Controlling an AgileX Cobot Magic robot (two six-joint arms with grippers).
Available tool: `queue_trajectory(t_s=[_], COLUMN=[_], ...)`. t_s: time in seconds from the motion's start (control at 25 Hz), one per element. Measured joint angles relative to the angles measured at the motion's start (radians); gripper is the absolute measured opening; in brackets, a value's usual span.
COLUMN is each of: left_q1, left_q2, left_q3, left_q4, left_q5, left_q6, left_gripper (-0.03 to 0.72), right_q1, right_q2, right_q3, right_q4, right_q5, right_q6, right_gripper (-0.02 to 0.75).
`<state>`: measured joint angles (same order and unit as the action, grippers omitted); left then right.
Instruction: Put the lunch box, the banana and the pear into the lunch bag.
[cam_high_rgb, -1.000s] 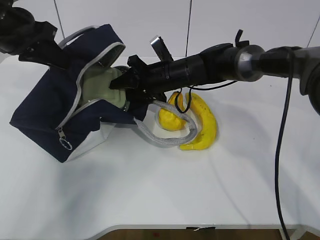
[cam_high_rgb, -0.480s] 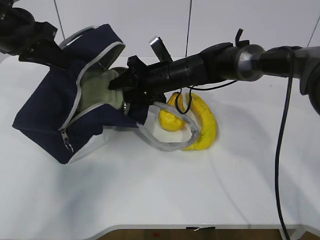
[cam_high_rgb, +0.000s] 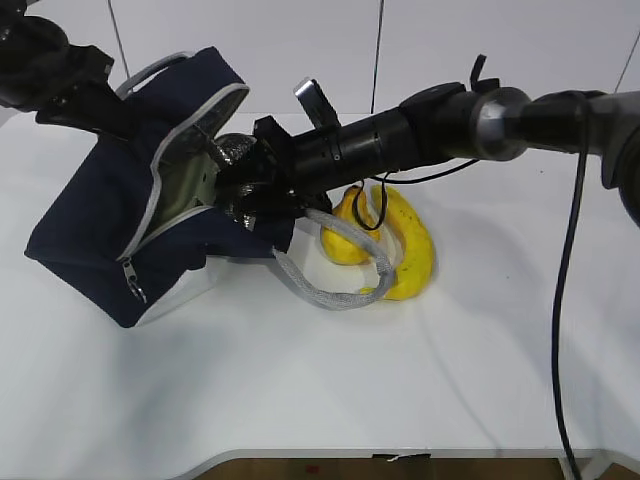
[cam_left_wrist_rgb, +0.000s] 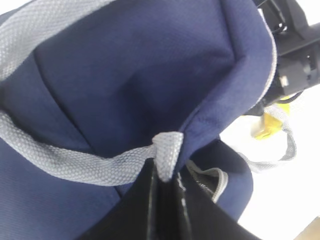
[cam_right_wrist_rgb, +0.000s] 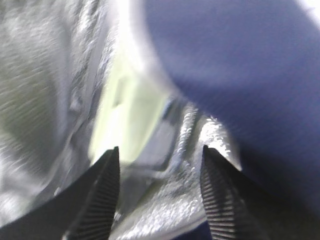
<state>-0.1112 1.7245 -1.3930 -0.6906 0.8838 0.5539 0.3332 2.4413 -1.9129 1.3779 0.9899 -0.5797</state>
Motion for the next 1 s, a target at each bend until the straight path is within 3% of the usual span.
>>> queue_trajectory(t_s=[0.2, 0.4, 0.72, 1.0], left_q1=[0.0, 0.0, 0.0, 0.0], left_q2=[0.0, 0.0, 0.0, 0.003], left_q3=[0.0, 0.0, 0.0, 0.0], left_q4=[0.004, 0.007, 0.01, 0.011], left_q5=[0.0, 0.0, 0.0, 0.002], left_q6=[0.0, 0.0, 0.0, 0.0], left_gripper=[0.012, 0.012, 0.012, 0.012], right_q1=[0.0, 0.0, 0.0, 0.0], right_q2=[-0.009, -0.015, -0.021, -0.025], right_q3=[-0.028, -0.167, -0.454, -0.54], right_q4=[-0.112, -0.245, -0.653, -0.869], right_q5=[0.034, 0.107, 0.229, 0.245], right_q6=[0.023, 0.101, 0.321, 0.471], right_gripper=[0.419, 0.419, 0.419, 0.419])
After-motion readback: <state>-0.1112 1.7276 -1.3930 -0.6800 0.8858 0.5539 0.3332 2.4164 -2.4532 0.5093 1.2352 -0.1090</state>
